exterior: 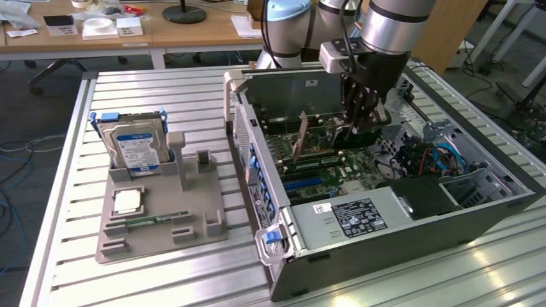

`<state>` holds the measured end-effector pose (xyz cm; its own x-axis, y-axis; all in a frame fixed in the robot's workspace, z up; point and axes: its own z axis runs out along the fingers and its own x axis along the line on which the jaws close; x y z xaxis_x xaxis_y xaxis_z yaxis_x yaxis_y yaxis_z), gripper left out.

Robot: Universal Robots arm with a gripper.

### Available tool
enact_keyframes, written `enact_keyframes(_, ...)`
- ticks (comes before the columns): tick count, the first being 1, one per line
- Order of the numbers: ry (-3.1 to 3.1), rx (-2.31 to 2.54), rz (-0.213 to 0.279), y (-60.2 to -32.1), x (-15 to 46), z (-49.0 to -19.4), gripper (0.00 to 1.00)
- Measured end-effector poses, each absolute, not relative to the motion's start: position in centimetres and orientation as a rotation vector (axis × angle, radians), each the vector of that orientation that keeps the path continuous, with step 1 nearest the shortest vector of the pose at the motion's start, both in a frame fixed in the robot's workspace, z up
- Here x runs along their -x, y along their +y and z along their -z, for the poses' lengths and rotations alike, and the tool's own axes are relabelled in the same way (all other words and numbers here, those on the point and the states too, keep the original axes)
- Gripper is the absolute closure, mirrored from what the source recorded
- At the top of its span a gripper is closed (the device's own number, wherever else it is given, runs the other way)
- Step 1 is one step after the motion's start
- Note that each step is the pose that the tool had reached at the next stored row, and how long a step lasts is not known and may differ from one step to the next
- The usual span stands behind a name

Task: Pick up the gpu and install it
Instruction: 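Insert the gpu into the slot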

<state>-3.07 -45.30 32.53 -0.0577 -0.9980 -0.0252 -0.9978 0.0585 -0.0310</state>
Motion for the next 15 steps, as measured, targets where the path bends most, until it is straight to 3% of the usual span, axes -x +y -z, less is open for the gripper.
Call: enact_keyframes(15, 2.256, 2.129, 0.008, -45.30, 3.21, -32.13, 0.73)
